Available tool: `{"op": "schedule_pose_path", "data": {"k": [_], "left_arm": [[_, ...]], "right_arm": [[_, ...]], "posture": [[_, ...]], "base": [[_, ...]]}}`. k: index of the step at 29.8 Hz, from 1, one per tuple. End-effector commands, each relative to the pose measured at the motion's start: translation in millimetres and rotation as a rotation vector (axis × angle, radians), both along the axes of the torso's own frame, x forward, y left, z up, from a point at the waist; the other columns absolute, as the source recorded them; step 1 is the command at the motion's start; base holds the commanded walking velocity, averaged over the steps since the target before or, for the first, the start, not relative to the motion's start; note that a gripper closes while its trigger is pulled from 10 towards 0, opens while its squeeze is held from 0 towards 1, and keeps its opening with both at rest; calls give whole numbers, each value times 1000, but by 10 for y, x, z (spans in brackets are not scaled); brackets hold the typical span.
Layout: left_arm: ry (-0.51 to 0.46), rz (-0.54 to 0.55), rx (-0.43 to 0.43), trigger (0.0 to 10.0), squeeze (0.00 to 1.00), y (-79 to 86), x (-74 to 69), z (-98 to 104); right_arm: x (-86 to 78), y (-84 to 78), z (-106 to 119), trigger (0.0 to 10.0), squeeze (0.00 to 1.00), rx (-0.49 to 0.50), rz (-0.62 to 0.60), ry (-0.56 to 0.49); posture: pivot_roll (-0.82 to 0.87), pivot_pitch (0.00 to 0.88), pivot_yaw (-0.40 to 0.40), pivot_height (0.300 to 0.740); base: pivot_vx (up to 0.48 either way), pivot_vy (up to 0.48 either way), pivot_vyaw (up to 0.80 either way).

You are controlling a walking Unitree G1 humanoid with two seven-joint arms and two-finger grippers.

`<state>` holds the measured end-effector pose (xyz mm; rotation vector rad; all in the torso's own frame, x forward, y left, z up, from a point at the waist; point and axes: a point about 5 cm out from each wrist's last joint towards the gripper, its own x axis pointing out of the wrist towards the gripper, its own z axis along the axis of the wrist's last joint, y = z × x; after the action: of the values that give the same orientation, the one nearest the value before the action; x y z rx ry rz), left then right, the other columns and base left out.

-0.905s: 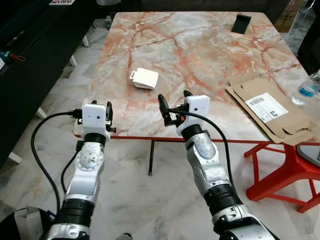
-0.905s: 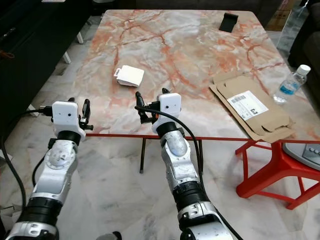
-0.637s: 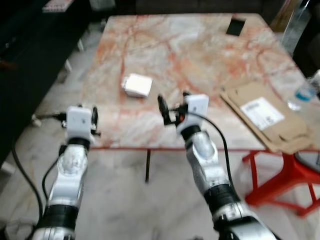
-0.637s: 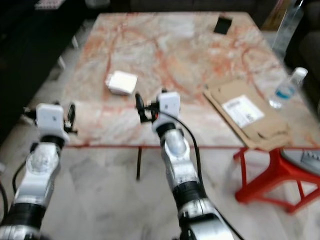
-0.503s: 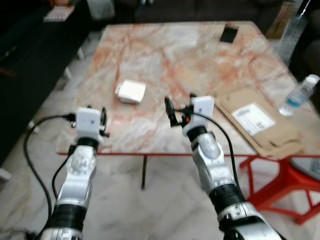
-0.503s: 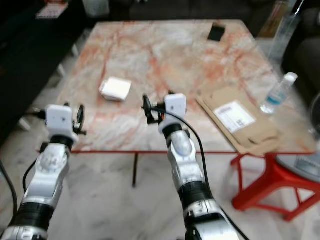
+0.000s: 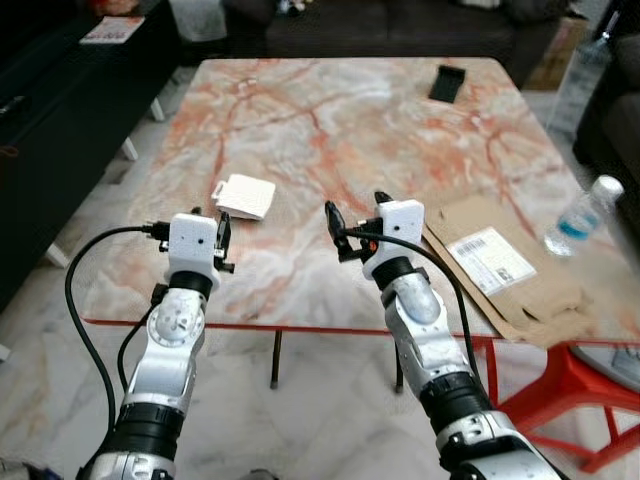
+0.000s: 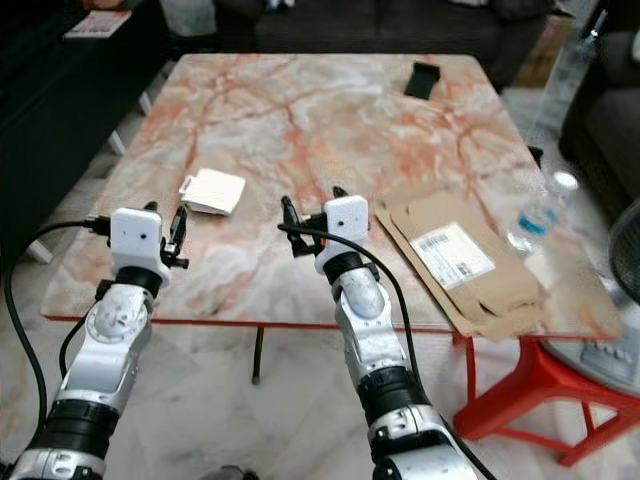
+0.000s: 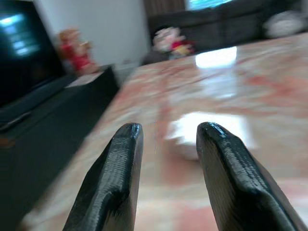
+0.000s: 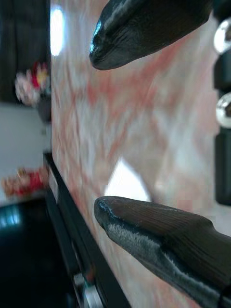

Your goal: Picking trash to rubbish bin

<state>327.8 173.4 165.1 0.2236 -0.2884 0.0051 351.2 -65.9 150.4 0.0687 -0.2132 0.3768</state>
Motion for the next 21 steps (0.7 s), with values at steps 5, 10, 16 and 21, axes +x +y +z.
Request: {"op": "schedule_pose_path", "data": {"k": [5,10,16,21], "left_arm": [[1,41,-10,10000,0,119,-11,14],[2,45,-12,10000,0,128,-14,16],[2,46,-13,10000,0,131,-10,19],[-1,46,-14,10000,0,127,-6,29]], "right_arm": [[-2,122,78,10000,0,25,43,-17],[0,117,77,10000,0,26,41,-17],[2,120,76,10000,0,20,42,-17],[0,124,70,10000,0,19,45,-15]], "posture": [[139,160,4,740],[139,162,3,740],[137,160,2,740],[138,163,1,740]], "base": [[305,0,160],[307,0,0],[306,0,0],[302,0,0]]}}
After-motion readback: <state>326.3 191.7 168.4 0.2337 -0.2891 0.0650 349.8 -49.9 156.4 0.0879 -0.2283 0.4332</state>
